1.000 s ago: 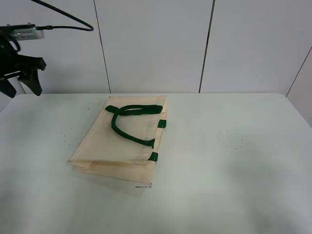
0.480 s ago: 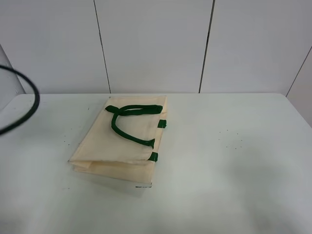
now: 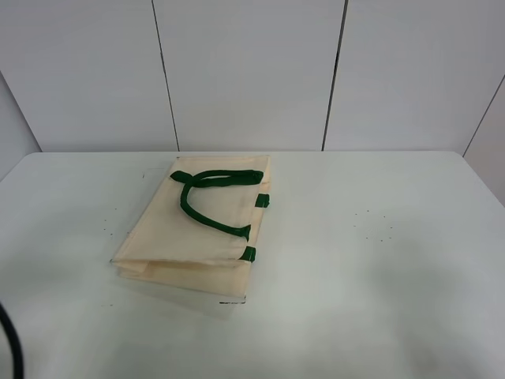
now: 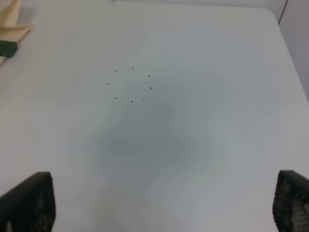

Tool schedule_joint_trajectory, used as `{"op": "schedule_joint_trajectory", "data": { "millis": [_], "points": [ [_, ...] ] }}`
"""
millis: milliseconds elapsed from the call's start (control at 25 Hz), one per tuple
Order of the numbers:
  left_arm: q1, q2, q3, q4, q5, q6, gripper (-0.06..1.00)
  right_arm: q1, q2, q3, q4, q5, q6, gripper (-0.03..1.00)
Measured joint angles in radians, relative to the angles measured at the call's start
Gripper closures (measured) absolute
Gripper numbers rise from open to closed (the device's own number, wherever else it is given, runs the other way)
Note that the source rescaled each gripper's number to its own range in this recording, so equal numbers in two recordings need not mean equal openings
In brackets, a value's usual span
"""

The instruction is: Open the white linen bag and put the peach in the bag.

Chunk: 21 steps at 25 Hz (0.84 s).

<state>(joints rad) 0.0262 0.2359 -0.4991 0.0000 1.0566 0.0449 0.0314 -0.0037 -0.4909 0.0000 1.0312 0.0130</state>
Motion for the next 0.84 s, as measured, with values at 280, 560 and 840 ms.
{"op": "schedule_joint_trajectory", "data": {
  "millis": [280,560,840],
  "points": [
    [0.0,-0.201,0.004,0.0,0.001,0.0,0.06,0.0,0.0,0.0,0.0,0.0,0.0,-0.03],
    [0.0,-0.238,0.004,0.012,0.002,-0.021,0.06,0.0,0.0,0.0,0.0,0.0,0.0,-0.03],
    [0.0,-0.238,0.004,0.013,0.002,-0.024,0.06,0.0,0.0,0.0,0.0,0.0,0.0,-0.03]
  ]
}}
